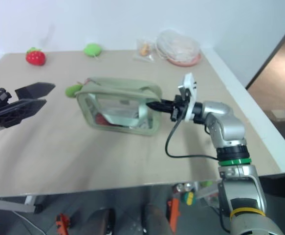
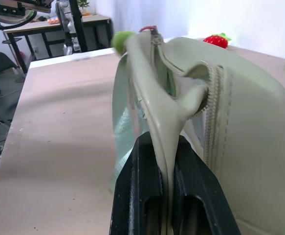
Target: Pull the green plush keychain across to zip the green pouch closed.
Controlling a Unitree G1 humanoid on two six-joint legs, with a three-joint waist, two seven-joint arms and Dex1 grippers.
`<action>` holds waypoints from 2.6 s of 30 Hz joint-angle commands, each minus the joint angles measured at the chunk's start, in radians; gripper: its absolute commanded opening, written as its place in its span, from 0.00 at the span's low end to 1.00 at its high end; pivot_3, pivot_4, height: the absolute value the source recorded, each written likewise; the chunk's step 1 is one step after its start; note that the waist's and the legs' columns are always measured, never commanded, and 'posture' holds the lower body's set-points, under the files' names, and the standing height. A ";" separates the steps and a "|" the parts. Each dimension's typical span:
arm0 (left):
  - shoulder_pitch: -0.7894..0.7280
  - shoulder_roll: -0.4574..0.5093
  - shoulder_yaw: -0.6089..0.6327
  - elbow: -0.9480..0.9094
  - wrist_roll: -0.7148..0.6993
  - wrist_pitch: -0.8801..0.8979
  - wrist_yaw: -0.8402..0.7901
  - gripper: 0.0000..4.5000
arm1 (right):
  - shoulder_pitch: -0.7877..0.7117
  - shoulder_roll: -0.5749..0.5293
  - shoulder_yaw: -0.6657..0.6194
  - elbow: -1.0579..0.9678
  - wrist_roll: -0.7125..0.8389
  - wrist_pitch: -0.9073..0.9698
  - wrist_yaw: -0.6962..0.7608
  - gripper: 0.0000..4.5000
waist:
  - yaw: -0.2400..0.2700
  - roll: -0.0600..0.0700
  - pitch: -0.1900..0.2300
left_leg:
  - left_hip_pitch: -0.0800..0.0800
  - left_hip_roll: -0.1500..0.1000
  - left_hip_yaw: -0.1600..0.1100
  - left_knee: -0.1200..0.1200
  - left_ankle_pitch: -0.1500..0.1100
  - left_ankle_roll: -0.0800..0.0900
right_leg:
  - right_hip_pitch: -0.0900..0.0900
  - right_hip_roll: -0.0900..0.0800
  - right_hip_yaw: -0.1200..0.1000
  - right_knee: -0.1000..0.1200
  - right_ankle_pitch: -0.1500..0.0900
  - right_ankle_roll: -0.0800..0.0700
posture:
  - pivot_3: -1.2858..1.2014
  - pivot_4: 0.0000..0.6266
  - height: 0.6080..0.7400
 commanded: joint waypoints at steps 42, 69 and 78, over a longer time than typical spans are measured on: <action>0.243 0.097 0.069 0.021 0.163 -0.046 -0.068 1.00 | 0.130 0.045 0.051 -0.198 0.007 0.047 0.073 0.01 | -0.013 0.000 0.000 | 0.004 0.010 0.000 -0.002 0.000 0.000 | 0.000 0.006 -0.002 0.001 0.001 -0.007 | 0.52 0.24 1.00; -0.008 0.008 0.025 0.134 0.139 -0.044 0.001 0.00 | 0.144 0.023 0.047 -0.223 0.012 0.063 0.058 0.00 | -0.009 0.000 0.000 | 0.002 0.012 0.001 -0.001 0.000 0.000 | -0.001 0.008 -0.002 0.001 0.001 -0.009 | 0.52 0.24 1.00; -0.117 -0.038 -0.207 0.005 0.141 0.061 0.068 0.00 | 0.132 0.030 0.051 -0.208 0.008 0.054 0.062 0.00 | -0.010 0.000 0.000 | 0.002 0.011 0.001 -0.001 0.000 0.000 | 0.000 0.010 0.000 0.000 0.001 -0.008 | 0.52 0.24 1.00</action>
